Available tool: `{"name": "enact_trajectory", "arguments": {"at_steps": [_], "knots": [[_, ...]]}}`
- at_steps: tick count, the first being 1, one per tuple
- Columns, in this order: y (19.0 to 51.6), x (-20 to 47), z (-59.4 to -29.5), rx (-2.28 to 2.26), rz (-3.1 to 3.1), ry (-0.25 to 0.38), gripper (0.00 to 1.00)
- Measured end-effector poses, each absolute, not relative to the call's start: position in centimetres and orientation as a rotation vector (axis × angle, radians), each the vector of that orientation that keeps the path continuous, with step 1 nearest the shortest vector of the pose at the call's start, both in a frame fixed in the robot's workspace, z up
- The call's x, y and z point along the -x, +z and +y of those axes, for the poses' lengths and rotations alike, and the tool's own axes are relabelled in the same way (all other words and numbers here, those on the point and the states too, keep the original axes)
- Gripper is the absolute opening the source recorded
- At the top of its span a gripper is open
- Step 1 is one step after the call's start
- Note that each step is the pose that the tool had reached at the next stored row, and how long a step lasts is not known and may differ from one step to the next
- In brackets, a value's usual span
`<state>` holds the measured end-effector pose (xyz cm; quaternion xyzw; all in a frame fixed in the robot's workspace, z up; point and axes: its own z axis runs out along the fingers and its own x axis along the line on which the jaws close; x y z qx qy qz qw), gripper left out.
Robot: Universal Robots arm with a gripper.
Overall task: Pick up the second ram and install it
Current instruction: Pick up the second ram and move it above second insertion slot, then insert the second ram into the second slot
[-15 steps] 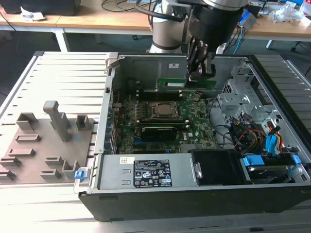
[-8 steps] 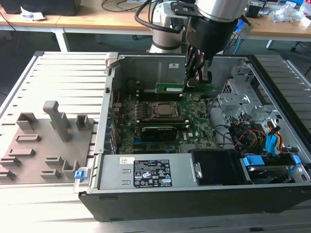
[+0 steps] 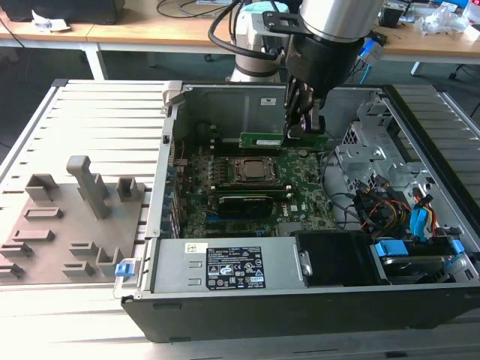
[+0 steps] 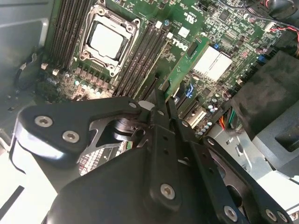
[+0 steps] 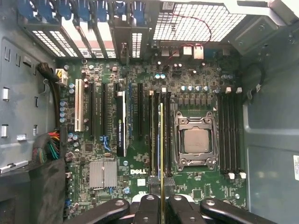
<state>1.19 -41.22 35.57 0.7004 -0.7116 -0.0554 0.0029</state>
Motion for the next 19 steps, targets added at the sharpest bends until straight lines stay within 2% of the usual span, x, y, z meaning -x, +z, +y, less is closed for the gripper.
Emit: {"name": "enact_trajectory", "arguments": {"at_steps": [9,19], "knots": [[35.3,-1.2,-41.2,-2.196,-2.231,-0.174,0.14],[32.8,-1.2,-41.1,-2.196,-2.231,-0.175,0.14]]}}
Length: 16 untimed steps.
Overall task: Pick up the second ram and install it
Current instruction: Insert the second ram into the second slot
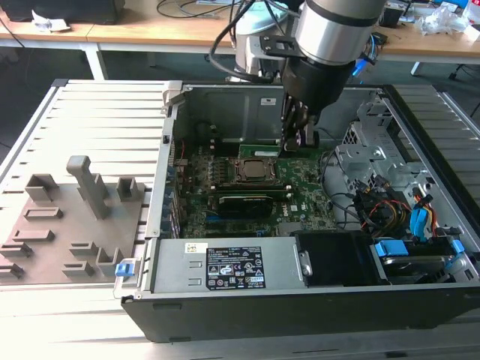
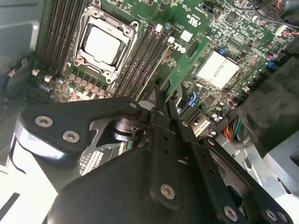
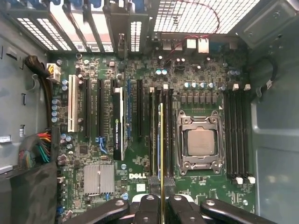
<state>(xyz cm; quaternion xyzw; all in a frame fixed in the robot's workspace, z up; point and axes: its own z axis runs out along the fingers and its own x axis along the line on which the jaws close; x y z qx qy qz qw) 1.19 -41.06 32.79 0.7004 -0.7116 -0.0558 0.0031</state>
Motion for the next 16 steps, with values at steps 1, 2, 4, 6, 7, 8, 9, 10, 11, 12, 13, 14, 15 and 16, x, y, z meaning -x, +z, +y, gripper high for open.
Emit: {"name": "enact_trajectory", "arguments": {"at_steps": [1,2,4,6,7,8,9,10,11,12,13,14,15,16], "knots": [[32.6,-1.2,-41.1,-2.196,-2.231,-0.175,0.14],[32.3,-1.2,-41.0,-2.196,-2.231,-0.175,0.14],[32.1,-1.2,-41.0,-2.196,-2.231,-0.175,0.14],[31.9,-1.2,-41.0,-2.196,-2.231,-0.175,0.14],[31.8,-1.2,-41.0,-2.196,-2.231,-0.175,0.14],[31.7,-1.2,-41.0,-2.196,-2.231,-0.175,0.14],[31.6,-1.2,-41.0,-2.196,-2.231,-0.175,0.14],[31.5,-1.2,-41.0,-2.196,-2.231,-0.175,0.14],[31.3,-1.2,-41.0,-2.196,-2.231,-0.175,0.14],[31.2,-1.2,-41.0,-2.196,-2.231,-0.175,0.14],[31.1,-1.1,-41.0,-2.196,-2.231,-0.175,0.14],[31.0,-1.1,-41.0,-2.196,-2.231,-0.175,0.14],[30.9,-1.0,-40.9,-2.196,-2.231,-0.175,0.14],[30.8,-1.0,-40.9,-2.196,-2.231,-0.175,0.14]]}}
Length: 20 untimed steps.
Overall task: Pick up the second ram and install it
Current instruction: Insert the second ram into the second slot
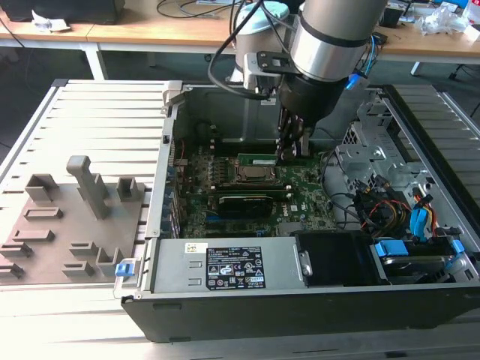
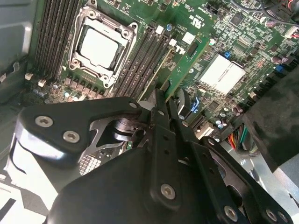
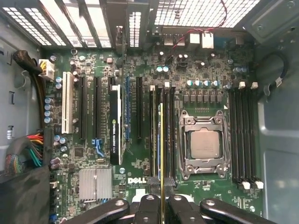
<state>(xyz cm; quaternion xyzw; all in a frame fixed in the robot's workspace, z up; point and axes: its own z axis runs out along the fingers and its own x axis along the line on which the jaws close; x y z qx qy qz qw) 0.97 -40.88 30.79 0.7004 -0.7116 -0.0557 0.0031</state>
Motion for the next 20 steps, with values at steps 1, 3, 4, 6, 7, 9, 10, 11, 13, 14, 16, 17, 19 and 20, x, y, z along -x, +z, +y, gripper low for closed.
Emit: {"name": "enact_trajectory", "arguments": {"at_steps": [1,3,4,6,7,9,10,11,13,14,16,17,19,20], "knots": [[30.7,-0.9,-40.8,-2.196,-2.231,-0.175,0.14],[30.5,-0.7,-40.7,-2.196,-2.231,-0.175,0.14],[30.4,-0.3,-40.6,-2.196,-2.231,-0.175,0.14],[30.2,0.3,-40.1,-2.196,-2.231,-0.176,0.14],[30.2,0.4,-40.0,-2.196,-2.232,-0.176,0.14],[30.1,0.7,-39.6,-2.197,-2.232,-0.177,0.14],[30.1,0.8,-39.5,-2.197,-2.232,-0.177,0.14],[30.0,0.8,-39.4,-2.197,-2.232,-0.177,0.14],[29.9,0.8,-39.2,-2.197,-2.232,-0.177,0.14],[29.8,0.8,-39.2,-2.197,-2.232,-0.177,0.14],[29.6,0.9,-39.1,-2.197,-2.232,-0.177,0.14],[29.6,0.9,-39.0,-2.197,-2.232,-0.177,0.14],[29.4,1.0,-38.8,-2.197,-2.232,-0.177,0.14],[29.4,1.0,-38.7,-2.197,-2.232,-0.177,0.14]]}}
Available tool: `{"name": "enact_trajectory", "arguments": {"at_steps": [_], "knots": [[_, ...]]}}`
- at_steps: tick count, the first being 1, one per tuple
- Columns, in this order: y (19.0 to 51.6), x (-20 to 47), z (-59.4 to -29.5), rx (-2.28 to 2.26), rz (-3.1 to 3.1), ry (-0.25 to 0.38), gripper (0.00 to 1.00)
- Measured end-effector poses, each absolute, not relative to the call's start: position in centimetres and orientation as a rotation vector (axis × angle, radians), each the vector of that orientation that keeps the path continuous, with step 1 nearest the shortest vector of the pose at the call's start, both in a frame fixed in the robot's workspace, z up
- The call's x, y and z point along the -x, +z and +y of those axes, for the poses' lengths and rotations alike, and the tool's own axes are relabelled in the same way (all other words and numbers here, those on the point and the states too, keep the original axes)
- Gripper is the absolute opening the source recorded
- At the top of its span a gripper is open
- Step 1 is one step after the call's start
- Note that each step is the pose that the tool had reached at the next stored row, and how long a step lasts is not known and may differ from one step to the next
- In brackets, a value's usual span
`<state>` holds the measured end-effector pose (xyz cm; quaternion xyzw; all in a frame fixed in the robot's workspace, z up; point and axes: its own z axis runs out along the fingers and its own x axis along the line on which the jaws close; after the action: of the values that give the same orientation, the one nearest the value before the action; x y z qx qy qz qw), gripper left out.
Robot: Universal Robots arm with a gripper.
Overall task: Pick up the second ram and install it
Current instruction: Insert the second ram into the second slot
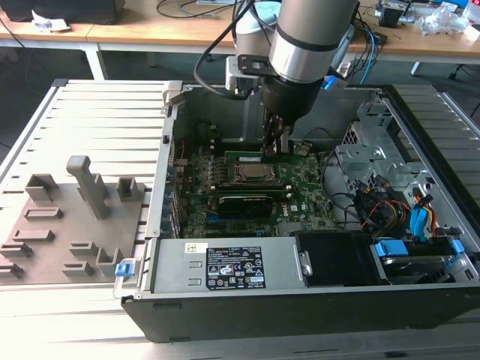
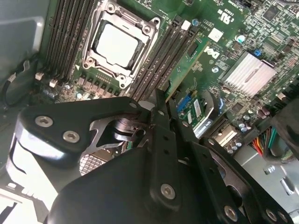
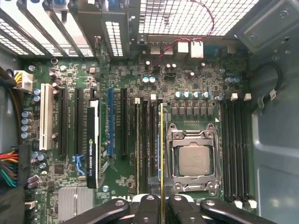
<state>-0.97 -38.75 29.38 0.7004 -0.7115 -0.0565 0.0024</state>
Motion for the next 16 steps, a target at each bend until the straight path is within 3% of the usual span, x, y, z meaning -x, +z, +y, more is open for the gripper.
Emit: {"name": "enact_trajectory", "arguments": {"at_steps": [16], "knots": [[28.0,1.4,-37.6,-2.197,-2.232,-0.177,0.14]]}}
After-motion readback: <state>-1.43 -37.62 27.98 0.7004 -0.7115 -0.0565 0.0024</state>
